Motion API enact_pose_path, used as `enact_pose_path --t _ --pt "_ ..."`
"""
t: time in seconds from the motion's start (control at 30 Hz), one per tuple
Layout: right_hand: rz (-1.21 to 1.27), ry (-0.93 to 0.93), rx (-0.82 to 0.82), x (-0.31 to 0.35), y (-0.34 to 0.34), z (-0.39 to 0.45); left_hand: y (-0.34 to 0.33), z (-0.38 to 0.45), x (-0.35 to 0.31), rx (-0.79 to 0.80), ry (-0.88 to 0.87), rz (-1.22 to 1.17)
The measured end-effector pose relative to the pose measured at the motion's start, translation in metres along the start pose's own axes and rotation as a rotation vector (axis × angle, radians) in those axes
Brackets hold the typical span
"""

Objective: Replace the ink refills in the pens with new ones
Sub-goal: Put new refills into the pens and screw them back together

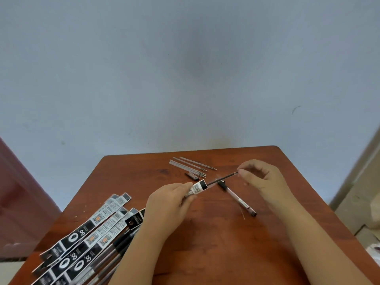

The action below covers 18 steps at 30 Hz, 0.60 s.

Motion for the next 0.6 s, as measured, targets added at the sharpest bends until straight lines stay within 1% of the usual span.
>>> enact_pose_path --t 0.1,0.17,0.23,0.37,0.47,0.6 --pt "0.172 -0.068 -0.147 -0.004 0.007 0.002 0.002 0.003 0.001 -0.002 0.04 0.035" --pt "0.291 -0.09 -0.203 -0.005 0.009 0.002 0.005 0.005 0.0 0.033 0.121 0.036" --pt "0.383 -0.104 -0.243 -0.005 0.01 0.0 0.006 0.004 0.003 0.038 0.19 0.048" --pt "0.502 -0.128 -0.277 -0.004 0.013 -0.003 0.022 -0.009 0.015 0.042 0.283 0.153" --pt "0.541 -0.141 -0.223 -0.001 0.008 -0.005 0.037 -0.027 0.028 0.039 0.327 0.172" --pt "0.417 -0.144 0.009 -0.003 -0.031 -0.017 0.05 -0.054 0.034 0.06 0.355 0.154"
Point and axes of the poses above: each hand's wrist, its own z-axis towards the middle knuckle, its own y-axis out of the back of the hand, x = y × z, the point moved 4 cm from there along z, towards the middle knuckle, and after that the axes turned 3 degrees about -z, right-handed, at the moved point
